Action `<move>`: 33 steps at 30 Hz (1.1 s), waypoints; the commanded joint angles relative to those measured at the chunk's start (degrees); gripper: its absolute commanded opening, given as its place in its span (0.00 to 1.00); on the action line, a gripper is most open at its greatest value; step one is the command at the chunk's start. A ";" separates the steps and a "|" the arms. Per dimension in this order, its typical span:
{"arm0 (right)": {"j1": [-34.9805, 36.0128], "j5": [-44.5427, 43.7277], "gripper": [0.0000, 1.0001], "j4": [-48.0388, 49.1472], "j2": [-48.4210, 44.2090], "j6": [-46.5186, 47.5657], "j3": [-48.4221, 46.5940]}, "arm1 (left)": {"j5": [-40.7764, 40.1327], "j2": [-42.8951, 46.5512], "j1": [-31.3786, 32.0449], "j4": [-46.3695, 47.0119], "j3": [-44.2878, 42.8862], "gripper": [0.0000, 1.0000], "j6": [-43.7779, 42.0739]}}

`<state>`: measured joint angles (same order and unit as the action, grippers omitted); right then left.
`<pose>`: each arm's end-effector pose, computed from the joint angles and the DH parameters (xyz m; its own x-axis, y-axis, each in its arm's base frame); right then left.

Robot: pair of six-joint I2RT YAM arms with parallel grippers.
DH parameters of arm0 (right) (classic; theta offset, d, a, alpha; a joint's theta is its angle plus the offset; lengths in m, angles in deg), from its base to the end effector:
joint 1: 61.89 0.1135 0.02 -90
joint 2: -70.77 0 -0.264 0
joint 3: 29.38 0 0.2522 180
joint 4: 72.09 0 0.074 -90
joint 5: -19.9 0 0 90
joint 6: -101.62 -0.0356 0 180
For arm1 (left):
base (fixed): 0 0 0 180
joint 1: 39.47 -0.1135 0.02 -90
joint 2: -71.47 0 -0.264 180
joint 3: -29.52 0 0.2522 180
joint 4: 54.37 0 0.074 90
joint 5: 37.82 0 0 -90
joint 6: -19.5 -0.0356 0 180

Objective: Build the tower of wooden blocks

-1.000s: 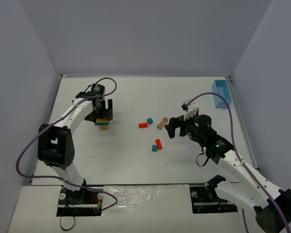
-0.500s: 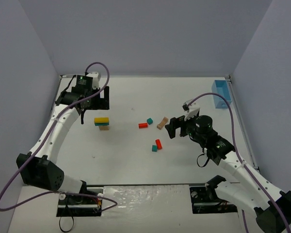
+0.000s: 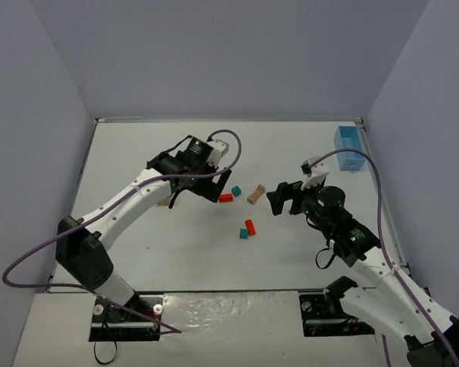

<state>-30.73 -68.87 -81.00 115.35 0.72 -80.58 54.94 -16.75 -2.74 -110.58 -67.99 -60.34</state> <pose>0.1639 0.1000 0.3235 -0.1349 0.1394 -0.9810 -0.5195 0.8331 0.1898 0.2679 -0.2020 0.3381 -0.6862 0.2922 -0.6661 0.5107 0.8457 -0.1551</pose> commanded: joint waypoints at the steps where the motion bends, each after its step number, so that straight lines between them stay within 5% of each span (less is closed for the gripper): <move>1: -0.31 -3.78 1.00 1.98 -1.42 -1.75 -0.58 | -0.40 -6.38 2.28 2.50 -7.12 0.84 -1.58; 15: -0.31 -1.77 1.00 0.36 -1.96 -2.47 -0.78 | 1.82 -31.28 3.52 2.38 -24.95 0.77 -4.61; 25: -0.31 -1.76 1.00 -0.71 -2.30 -1.42 -1.24 | 2.52 -37.90 3.52 2.37 -29.88 0.70 -5.32; 33: -0.31 -1.81 1.00 -1.15 -2.21 -1.15 -0.93 | 1.81 -40.28 3.47 2.37 -31.43 0.56 -5.41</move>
<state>-30.73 -70.75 -84.79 113.71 -0.75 -80.51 57.16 -58.62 0.23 -108.90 -96.18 -64.69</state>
